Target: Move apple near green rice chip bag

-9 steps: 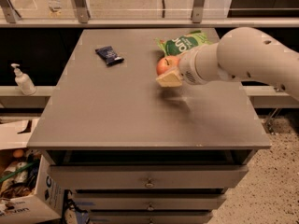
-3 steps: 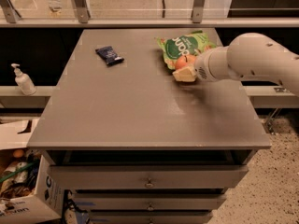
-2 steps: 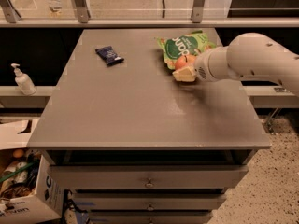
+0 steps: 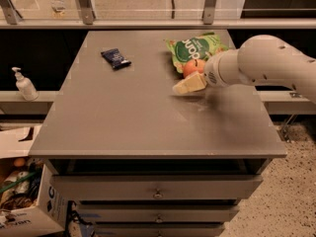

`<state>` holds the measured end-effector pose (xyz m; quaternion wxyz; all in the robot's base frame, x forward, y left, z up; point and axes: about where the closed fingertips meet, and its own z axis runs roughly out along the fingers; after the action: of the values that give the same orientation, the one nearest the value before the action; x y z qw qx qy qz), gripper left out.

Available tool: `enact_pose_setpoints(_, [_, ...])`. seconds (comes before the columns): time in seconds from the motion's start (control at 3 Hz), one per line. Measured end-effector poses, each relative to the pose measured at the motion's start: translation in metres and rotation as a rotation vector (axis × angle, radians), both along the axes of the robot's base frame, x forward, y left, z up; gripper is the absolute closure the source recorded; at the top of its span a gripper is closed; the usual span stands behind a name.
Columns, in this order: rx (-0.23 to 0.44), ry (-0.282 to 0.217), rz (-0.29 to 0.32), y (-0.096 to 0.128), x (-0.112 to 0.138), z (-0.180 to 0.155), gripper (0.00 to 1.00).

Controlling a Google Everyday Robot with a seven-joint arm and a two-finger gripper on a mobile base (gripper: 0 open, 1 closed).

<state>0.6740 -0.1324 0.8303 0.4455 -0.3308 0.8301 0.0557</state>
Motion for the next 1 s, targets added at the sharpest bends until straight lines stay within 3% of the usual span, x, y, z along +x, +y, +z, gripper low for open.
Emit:
enact_pose_setpoints(0.33, [0.0, 0.0, 0.0, 0.0, 0.0, 0.0, 0.0])
enact_pose_setpoints(0.67, [-0.012, -0.03, -0.014, -0.017, -0.006, 0.01, 0.0])
enact_pose_setpoints(1.0, [0.02, -0.052, 0.002, -0.061, -0.039, 0.046, 0.0])
